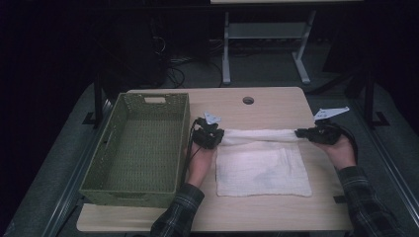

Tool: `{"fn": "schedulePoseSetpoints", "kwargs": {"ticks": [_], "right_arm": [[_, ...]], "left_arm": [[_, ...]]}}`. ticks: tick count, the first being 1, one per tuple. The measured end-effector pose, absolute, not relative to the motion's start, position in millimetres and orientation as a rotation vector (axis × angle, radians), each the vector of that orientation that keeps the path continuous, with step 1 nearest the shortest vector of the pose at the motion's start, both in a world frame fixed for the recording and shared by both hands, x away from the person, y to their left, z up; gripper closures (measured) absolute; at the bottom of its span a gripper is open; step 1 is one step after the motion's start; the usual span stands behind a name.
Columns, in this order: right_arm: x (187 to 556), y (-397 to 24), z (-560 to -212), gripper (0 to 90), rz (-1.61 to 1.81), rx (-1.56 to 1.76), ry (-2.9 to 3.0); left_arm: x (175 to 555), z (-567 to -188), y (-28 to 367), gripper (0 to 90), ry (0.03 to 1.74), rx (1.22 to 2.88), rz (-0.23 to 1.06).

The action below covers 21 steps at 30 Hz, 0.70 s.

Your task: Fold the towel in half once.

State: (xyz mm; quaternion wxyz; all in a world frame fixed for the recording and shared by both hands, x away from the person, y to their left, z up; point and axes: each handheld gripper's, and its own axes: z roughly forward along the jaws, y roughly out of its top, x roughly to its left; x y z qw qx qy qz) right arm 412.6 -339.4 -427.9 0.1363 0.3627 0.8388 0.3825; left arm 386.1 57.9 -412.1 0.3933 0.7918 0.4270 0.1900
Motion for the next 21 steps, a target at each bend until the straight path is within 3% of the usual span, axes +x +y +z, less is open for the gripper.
{"fn": "schedulePoseSetpoints", "kwargs": {"ticks": [7, 21], "right_arm": [[398.1, -340.4, -428.0, 85.9, 1.107, 1.042, 2.429], [370.5, -339.7, -432.7, 85.8, 1.125, 1.014, 2.458]], "left_arm": [[365.8, -414.9, 56.6, 86.0, 1.046, 2.015, 0.518], [337.5, -425.0, 64.1, 85.9, 1.018, 2.044, 0.445]]}}
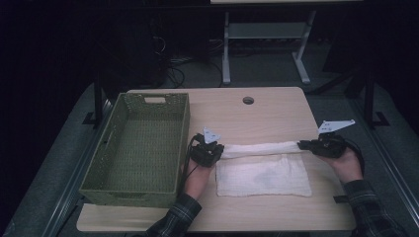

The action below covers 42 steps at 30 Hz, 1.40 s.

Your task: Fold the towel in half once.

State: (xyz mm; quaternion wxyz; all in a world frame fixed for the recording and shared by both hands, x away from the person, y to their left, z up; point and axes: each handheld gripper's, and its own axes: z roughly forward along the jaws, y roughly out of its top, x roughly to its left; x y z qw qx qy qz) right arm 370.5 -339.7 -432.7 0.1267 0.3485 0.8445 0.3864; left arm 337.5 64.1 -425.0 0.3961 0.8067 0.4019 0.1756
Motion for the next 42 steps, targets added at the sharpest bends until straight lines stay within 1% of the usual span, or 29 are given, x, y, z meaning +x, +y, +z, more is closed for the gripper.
{"fn": "schedulePoseSetpoints", "kwargs": {"ticks": [15, 25, 30, 38, 42], "right_arm": [[327.6, -345.4, -432.7, 85.8, 1.145, 0.987, 2.490], [303.2, -346.1, -437.4, 85.7, 1.145, 0.965, 2.528], [291.5, -347.0, -437.7, 85.4, 1.162, 0.948, 2.534], [278.9, -343.6, -442.7, 85.4, 1.129, 0.937, 2.577], [274.4, -345.8, -443.3, 85.4, 1.142, 0.943, 2.582]], "left_arm": [[306.6, -421.3, 65.8, 85.9, 0.939, 2.078, 0.459], [286.0, -427.9, 63.9, 85.8, 0.901, 2.122, 0.462], [275.8, -427.9, 61.2, 85.8, 0.871, 2.159, 0.509], [271.1, -433.9, 62.5, 85.7, 0.888, 2.183, 0.446], [265.7, -436.0, 60.2, 85.6, 0.868, 2.213, 0.468]]}}
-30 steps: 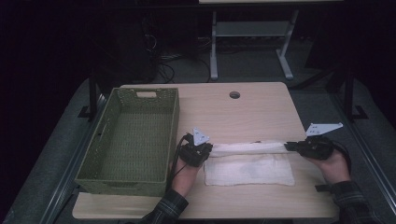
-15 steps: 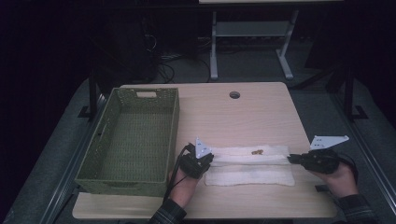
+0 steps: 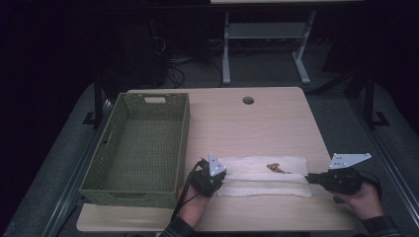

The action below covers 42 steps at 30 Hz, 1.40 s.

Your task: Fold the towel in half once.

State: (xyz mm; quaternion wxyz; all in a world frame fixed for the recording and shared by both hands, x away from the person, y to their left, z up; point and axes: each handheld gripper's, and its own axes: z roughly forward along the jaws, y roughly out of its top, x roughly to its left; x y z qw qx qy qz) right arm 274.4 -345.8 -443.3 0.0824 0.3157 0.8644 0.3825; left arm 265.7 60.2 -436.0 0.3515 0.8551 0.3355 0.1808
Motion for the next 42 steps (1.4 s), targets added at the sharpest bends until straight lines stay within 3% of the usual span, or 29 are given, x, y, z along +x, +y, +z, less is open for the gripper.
{"fn": "schedulePoseSetpoints", "kwargs": {"ticks": [6, 11, 14, 23, 42], "right_arm": [[269.0, -345.3, -447.5, 85.0, 1.128, 0.958, 2.618], [269.2, -343.5, -446.2, 73.5, 1.152, 0.940, 2.628], [268.4, -341.9, -441.7, 73.1, 1.179, 0.919, 2.614], [280.8, -340.9, -444.3, 84.1, 1.157, 0.938, 2.614], [259.5, -344.3, -460.9, 88.8, 0.996, 0.912, 2.786]], "left_arm": [[262.7, -439.7, 63.0, 84.9, 0.882, 2.230, 0.413], [262.8, -434.8, 64.7, 75.0, 0.884, 2.187, 0.406], [264.9, -430.4, 65.3, 73.6, 0.871, 2.159, 0.385], [277.4, -438.3, 57.3, 74.9, 0.860, 2.185, 0.294], [259.9, -456.9, 42.6, 74.3, 0.756, 2.358, 0.151]]}}
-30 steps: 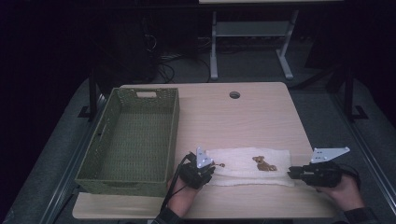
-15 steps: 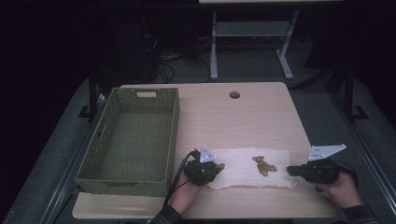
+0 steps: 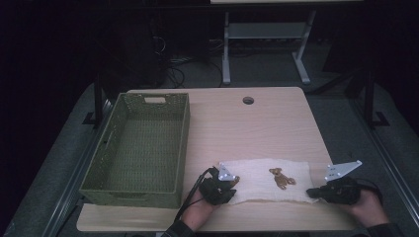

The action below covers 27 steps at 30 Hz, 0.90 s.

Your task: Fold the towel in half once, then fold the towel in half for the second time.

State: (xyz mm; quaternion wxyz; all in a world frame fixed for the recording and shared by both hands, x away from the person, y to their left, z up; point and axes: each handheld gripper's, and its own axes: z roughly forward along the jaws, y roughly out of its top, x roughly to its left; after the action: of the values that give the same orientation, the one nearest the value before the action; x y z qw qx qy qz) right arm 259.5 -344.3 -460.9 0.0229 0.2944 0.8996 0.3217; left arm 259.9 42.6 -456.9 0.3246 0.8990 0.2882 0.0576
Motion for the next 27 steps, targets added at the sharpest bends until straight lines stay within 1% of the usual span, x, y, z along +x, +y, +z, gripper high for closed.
{"fn": "schedulePoseSetpoints", "kwargs": {"ticks": [2, 6, 7, 10, 16, 21, 24, 27], "right_arm": [[255.5, -348.3, -460.7, 88.5, 0.997, 0.912, 2.781], [261.0, -349.1, -455.9, 81.8, 1.054, 0.908, 2.740], [264.3, -347.9, -454.3, 79.4, 1.060, 0.906, 2.722], [277.2, -345.1, -449.8, 76.5, 1.056, 0.907, 2.676], [301.3, -346.1, -444.7, 72.5, 1.065, 0.963, 2.593], [322.4, -353.5, -445.8, 69.3, 1.059, 1.014, 2.560], [332.7, -357.7, -447.2, 66.2, 1.067, 1.063, 2.546], [342.1, -358.7, -452.4, 64.9, 1.071, 1.083, 2.558]], "left_arm": [[258.9, -455.0, 40.6, 72.1, 0.741, 2.355, 0.164], [266.9, -445.9, 42.4, 67.2, 0.755, 2.321, 0.227], [270.3, -444.1, 43.2, 66.2, 0.763, 2.313, 0.247], [282.8, -439.4, 44.7, 64.6, 0.784, 2.295, 0.298], [308.1, -436.1, 45.3, 62.5, 0.839, 2.266, 0.385], [323.5, -441.0, 43.6, 60.5, 0.886, 2.261, 0.398], [331.0, -444.7, 44.4, 60.4, 0.912, 2.271, 0.400], [336.0, -448.5, 45.5, 60.3, 0.933, 2.277, 0.399]]}}
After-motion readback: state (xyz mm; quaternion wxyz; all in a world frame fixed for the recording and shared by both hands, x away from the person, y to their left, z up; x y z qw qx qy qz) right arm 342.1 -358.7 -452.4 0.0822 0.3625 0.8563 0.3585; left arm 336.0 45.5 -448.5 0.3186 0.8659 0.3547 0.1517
